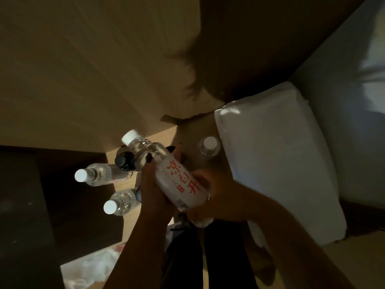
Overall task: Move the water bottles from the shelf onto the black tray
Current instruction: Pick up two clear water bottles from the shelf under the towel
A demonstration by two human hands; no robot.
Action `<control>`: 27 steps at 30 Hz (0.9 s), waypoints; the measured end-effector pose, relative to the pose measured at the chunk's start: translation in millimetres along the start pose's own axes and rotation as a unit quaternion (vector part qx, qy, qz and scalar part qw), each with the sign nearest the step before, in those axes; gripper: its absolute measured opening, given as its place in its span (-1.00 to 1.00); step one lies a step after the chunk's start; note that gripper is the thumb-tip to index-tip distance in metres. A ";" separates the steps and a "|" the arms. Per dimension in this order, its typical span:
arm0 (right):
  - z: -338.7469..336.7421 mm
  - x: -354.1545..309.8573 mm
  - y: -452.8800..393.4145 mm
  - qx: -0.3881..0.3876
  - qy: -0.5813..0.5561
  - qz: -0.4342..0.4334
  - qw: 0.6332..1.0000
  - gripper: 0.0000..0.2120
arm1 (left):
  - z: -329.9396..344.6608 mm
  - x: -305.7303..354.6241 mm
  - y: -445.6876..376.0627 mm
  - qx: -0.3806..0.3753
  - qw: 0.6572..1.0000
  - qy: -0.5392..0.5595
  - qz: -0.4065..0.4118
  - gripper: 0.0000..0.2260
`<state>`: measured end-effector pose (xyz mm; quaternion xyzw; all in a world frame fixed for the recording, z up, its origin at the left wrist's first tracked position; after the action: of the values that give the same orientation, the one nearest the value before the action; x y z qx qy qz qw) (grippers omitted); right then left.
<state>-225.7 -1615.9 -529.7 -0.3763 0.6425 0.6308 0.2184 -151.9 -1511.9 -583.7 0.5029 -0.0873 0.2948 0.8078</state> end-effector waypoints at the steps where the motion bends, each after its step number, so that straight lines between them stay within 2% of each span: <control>1: -15.2 -7.5 3.0 0.019 -0.069 -0.002 0.997 -0.68 | 0.7 1.7 -1.3 -0.030 0.999 -0.002 0.011 -0.71; 2: -34.4 -9.3 2.9 0.091 -0.124 -0.012 0.988 -0.71 | -1.2 5.7 -1.2 -0.073 0.996 -0.007 0.045 -0.67; 3: -56.1 -6.5 1.1 0.206 -0.141 -0.021 0.968 -0.72 | -1.2 10.1 0.7 -0.122 0.991 0.000 0.061 -0.64; 5: -87.0 2.1 -6.4 0.408 -0.113 -0.025 0.906 -0.69 | -13.1 10.4 0.2 -0.135 0.989 0.016 0.062 -0.56; 6: -93.5 6.0 -15.4 0.456 -0.084 -0.018 0.886 -0.67 | -17.8 7.7 1.0 -0.125 0.991 0.017 0.053 -0.51; 7: -94.9 12.5 -28.7 0.470 -0.047 -0.007 0.882 -0.63 | -20.6 4.5 2.0 -0.119 0.992 0.018 0.035 -0.48; 9: -85.1 27.7 -60.3 0.425 0.037 0.016 0.904 -0.53 | -24.7 -1.0 6.9 -0.106 0.994 0.001 0.014 -0.46; 11: -68.0 42.1 -80.8 0.384 0.125 0.011 0.915 -0.58 | -26.8 -4.3 13.4 -0.082 0.997 -0.012 0.002 -0.46; 13: -55.5 51.1 -85.4 0.387 0.198 0.005 0.901 -0.65 | -28.8 -5.7 19.2 -0.058 0.998 0.000 0.004 -0.55; 14: -52.9 54.1 -84.9 0.393 0.210 0.006 0.895 -0.66 | -31.2 -6.8 20.6 -0.042 0.999 0.014 0.002 -0.57; 19: -52.2 56.6 -80.7 0.426 0.177 -0.032 0.886 -0.62 | -25.5 -9.9 25.4 -0.099 0.987 0.123 -0.008 -0.49; 22: -63.0 54.5 -75.4 0.445 0.149 -0.046 0.882 -0.64 | -19.7 -8.6 30.8 -0.064 0.983 0.172 0.005 -0.48; 27: -82.2 20.5 -37.6 0.504 0.188 -0.137 0.831 -0.73 | -8.6 -5.1 41.9 0.014 0.977 0.211 0.020 -0.39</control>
<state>-193.9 -1697.3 -560.5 -0.4098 0.8418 0.0997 0.3369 -181.0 -1493.0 -558.1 0.4384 0.0793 0.4117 0.7950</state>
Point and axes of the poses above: each hand's wrist, its own y-axis away from the middle knuckle, its own z-axis out of the palm, x = y × z, the point moved 5 cm from there along -y, towards the middle knuckle, and after that the axes turned 6 degrees about y, right-handed, at the moved point
